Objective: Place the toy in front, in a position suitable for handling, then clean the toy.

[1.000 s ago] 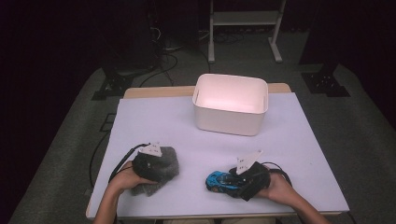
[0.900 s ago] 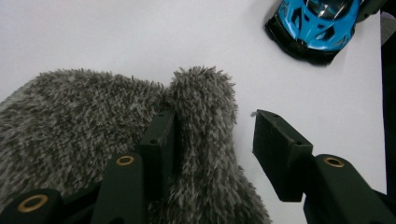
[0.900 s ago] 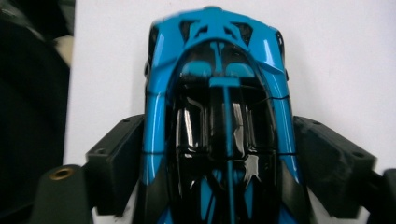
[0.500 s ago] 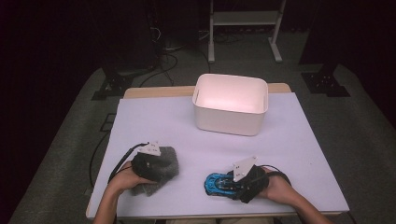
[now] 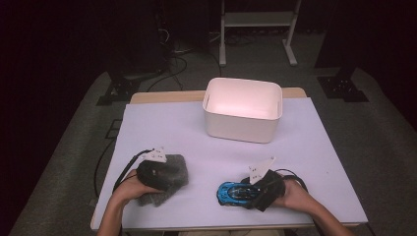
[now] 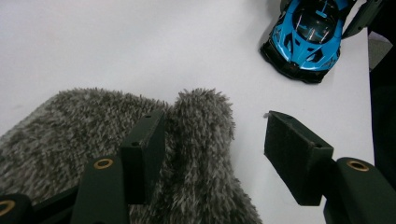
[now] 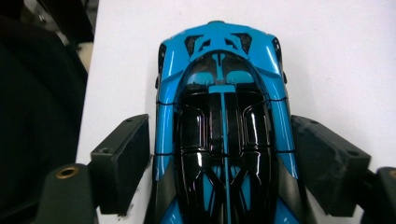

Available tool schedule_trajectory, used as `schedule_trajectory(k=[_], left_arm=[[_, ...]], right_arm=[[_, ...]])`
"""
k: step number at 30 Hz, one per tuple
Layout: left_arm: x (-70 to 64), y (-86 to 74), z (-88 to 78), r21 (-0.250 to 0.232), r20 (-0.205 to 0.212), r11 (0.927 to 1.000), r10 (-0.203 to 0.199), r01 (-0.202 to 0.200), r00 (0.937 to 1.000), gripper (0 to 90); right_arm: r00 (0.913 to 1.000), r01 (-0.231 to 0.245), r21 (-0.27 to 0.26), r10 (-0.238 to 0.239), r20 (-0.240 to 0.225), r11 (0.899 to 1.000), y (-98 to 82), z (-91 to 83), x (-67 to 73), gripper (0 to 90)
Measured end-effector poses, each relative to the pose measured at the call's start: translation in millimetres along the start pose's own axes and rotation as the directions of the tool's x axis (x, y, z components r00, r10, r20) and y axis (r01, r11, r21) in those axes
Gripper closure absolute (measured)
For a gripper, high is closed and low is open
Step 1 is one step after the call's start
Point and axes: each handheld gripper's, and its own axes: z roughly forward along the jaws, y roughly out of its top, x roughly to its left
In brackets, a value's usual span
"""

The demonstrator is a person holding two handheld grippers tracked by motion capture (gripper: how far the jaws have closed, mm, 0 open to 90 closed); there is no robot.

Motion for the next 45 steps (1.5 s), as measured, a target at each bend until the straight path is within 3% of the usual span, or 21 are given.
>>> schedule_trajectory(k=[4,8,11,24,29,37,45], left_arm=[[0.8,-0.8,0.4,-0.006,0.001,1.0000,-0.007,0.007,1.0000,37.5],[1.1,-3.8,-0.2,-0.005,-0.005,0.9998,-0.019,0.019,0.9998,36.1],[0.2,-4.5,-1.4,-0.007,-0.009,0.9997,-0.023,0.023,0.9997,35.0],[0.3,-1.6,-4.5,-0.042,-0.028,0.9989,-0.022,0.021,0.9994,28.4],[-1.4,-3.2,-9.6,-0.058,-0.060,0.9977,-0.040,0.036,0.9974,19.5],[-3.9,-4.7,-21.4,-0.089,-0.102,0.9951,-0.051,0.042,0.9934,12.8],[-5.0,-4.1,-23.8,-0.091,-0.105,0.9953,-0.043,0.034,0.9936,10.4]], right_arm=[[0.9995,-0.027,-0.017,0.027,-0.019,0.999,-0.5,-2.0,-2.0,18.7],[0.9984,-0.038,-0.100,0.034,-0.046,0.994,0.7,-12.3,-5.0,20.1],[0.9985,-0.045,-0.115,0.041,-0.034,0.992,2.3,-18.7,-7.6,20.0],[0.9954,-0.079,-0.150,0.086,0.042,0.986,8.1,-49.4,-31.7,19.4],[0.9943,-0.077,-0.141,0.087,0.062,0.987,18.6,-59.6,-46.1,18.4],[0.9942,-0.064,-0.128,0.074,0.077,0.990,42.5,-69.3,-65.4,18.4],[0.9953,-0.045,-0.130,0.056,0.079,0.991,63.5,-74.5,-75.4,18.4]])
